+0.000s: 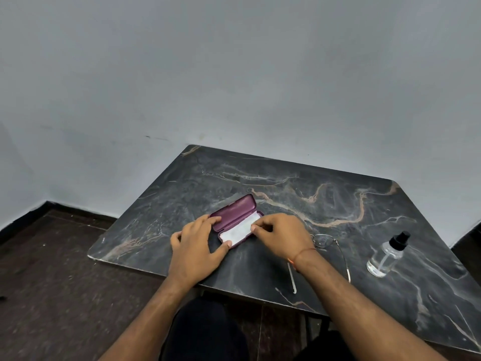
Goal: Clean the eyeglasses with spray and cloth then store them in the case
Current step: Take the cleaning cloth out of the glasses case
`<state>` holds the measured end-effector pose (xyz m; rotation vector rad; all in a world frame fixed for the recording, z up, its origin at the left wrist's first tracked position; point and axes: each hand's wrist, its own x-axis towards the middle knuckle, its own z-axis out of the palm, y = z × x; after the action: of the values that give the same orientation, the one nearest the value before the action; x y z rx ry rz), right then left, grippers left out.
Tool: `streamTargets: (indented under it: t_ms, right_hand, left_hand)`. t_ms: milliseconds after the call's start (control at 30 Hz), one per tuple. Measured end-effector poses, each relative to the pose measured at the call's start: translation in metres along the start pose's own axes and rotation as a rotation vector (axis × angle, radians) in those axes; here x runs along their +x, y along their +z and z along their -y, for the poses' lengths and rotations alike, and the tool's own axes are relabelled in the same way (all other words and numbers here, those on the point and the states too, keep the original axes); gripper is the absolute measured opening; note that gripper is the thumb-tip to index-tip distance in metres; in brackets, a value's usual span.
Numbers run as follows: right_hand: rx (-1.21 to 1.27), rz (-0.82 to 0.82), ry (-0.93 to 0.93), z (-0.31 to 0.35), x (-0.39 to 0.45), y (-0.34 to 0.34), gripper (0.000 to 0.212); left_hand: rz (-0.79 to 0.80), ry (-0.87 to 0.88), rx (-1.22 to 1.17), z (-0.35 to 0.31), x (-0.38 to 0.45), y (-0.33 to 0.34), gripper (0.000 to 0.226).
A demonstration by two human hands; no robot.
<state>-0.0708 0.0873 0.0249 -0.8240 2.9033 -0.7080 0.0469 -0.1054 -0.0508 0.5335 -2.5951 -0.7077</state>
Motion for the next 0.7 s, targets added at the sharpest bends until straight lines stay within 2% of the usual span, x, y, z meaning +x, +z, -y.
streamTargets:
  t_ms: [133, 267, 500, 700]
  right_hand:
    - [-0.162, 0.062, 0.078, 0.02, 0.023, 0.013, 0.024]
    - [-0.289, 0.116, 0.14, 0.024, 0.035, 0.019, 0.035]
    - [-0.293, 0.151, 0.154, 0.028, 0.042, 0.023, 0.043]
    - [-0.281, 0.151, 0.162, 0.037, 0.044, 0.027, 0.033]
  left_hand:
    - [-0.019, 0.01, -0.04, -0.001, -0.002, -0.001, 0.073]
    - [-0.039, 0.02, -0.066, 0.001, -0.003, -0.001, 0.075]
    - [-0.052, 0.027, -0.101, 0.002, -0.003, -0.002, 0.076]
    - [-0.06, 0.027, -0.101, 0.002, -0.003, -0.001, 0.077]
